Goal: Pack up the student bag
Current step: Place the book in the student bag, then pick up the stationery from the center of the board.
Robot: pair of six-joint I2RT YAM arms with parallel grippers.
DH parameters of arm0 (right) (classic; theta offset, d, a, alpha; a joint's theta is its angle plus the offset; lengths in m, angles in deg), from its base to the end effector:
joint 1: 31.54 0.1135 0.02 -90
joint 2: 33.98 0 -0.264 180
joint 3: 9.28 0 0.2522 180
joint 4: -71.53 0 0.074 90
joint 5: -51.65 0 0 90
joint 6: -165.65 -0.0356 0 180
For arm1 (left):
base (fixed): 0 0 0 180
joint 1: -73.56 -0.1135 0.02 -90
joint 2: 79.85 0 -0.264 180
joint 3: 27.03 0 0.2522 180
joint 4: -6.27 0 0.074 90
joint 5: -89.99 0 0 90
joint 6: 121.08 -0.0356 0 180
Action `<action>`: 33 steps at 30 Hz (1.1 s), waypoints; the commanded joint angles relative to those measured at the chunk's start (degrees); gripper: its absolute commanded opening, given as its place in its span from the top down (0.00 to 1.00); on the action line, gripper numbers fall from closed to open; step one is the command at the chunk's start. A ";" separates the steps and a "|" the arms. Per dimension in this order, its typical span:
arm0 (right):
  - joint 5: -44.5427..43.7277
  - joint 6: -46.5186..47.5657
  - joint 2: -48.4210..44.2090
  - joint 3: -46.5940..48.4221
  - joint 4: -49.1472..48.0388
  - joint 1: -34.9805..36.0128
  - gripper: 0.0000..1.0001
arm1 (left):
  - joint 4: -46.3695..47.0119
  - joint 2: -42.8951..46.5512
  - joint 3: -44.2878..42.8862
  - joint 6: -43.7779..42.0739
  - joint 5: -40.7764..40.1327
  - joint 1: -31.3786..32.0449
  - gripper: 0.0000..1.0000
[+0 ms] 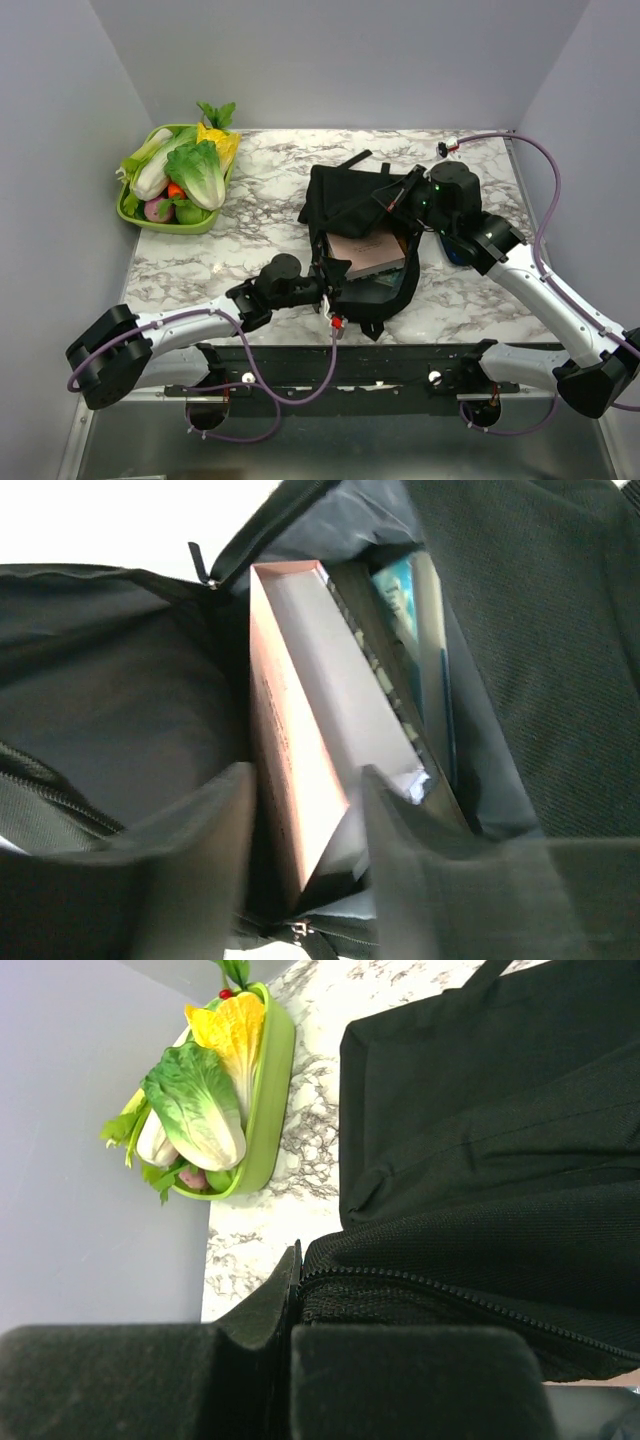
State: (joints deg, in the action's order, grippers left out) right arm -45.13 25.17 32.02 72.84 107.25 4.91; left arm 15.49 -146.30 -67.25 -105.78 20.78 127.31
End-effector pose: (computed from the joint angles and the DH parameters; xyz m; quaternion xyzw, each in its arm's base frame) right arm 0.2100 0.1499 0.3880 0.1335 0.8054 0.3608 0.4509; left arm 0.1337 -0.2037 0.2127 0.7587 0.2472 -0.0363 0.6016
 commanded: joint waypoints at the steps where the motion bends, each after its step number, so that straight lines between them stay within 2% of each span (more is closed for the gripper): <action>1: 0.55 0.03 -1.57 4.15 -6.49 0.47 0.99 | -4.26 2.72 0.70 -2.47 -2.08 0.38 0.26; 2: 0.37 0.03 -1.57 4.07 -6.05 0.55 0.99 | -6.18 4.21 1.05 -2.73 -2.08 1.17 0.02; 4: 0.20 -0.32 -1.22 3.98 -5.78 0.56 0.99 | -10.22 10.01 0.62 -2.39 -1.64 2.49 0.01; 5: 0.11 -0.41 -1.05 3.80 -5.70 0.56 0.99 | -16.50 12.29 0.01 -2.56 -0.59 3.10 0.01; 7: 0.02 -0.94 -0.87 3.45 -5.70 0.56 0.99 | -22.52 18.27 -2.79 -1.34 0.64 5.30 0.01; 8: 0.28 -1.02 -0.61 3.36 -5.87 0.56 0.99 | -24.63 19.94 -3.68 3.98 0.39 6.09 0.01; 10: 0.46 -1.46 -0.52 2.92 -6.13 0.56 0.99 | -20.03 23.03 -5.09 13.29 -3.11 8.46 0.01; 11: 0.55 -1.64 -0.61 2.66 -6.40 0.56 0.99 | -10.60 23.21 -5.09 21.96 -7.05 9.08 0.01; 12: 0.63 -2.08 -0.61 2.22 -6.75 0.56 0.99 | -5.54 21.65 -5.18 26.31 -15.70 9.61 0.01; 14: 0.98 -2.25 -0.78 1.87 -7.36 0.56 0.99 | 0.29 17.61 -9.47 33.09 -25.32 10.05 0.01; 15: 0.99 -2.60 -0.78 1.87 -7.37 0.56 0.99 | -1.08 12.28 -12.45 38.61 -32.76 9.96 0.01; 17: 1.34 -2.78 -0.87 1.69 -7.71 0.64 0.99 | -9.13 6.98 -21.59 42.94 -36.25 9.96 0.01; 19: 1.60 -3.13 -0.87 1.69 -7.98 0.82 0.99 | -11.90 2.66 -25.21 47.08 -35.23 9.88 0.01; 22: 1.69 -3.31 -1.31 1.60 -7.98 1.26 0.99 | -7.88 1.51 -23.03 46.40 -32.23 9.79 0.01; 30: 1.42 -4.19 -3.68 -0.85 -8.07 1.43 0.99 | -5.23 -2.53 -21.27 46.66 -34.33 7.33 0.01; 33: 2.21 -5.24 -3.77 -1.56 -8.51 1.61 0.99 | -5.58 -4.37 -22.32 48.06 -33.98 4.52 0.01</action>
State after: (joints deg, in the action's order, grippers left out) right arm -45.15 22.06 30.82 71.31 106.79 5.58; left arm 8.08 -148.69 -89.20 -60.78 -11.28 134.57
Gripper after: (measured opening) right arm 0.023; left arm 0.988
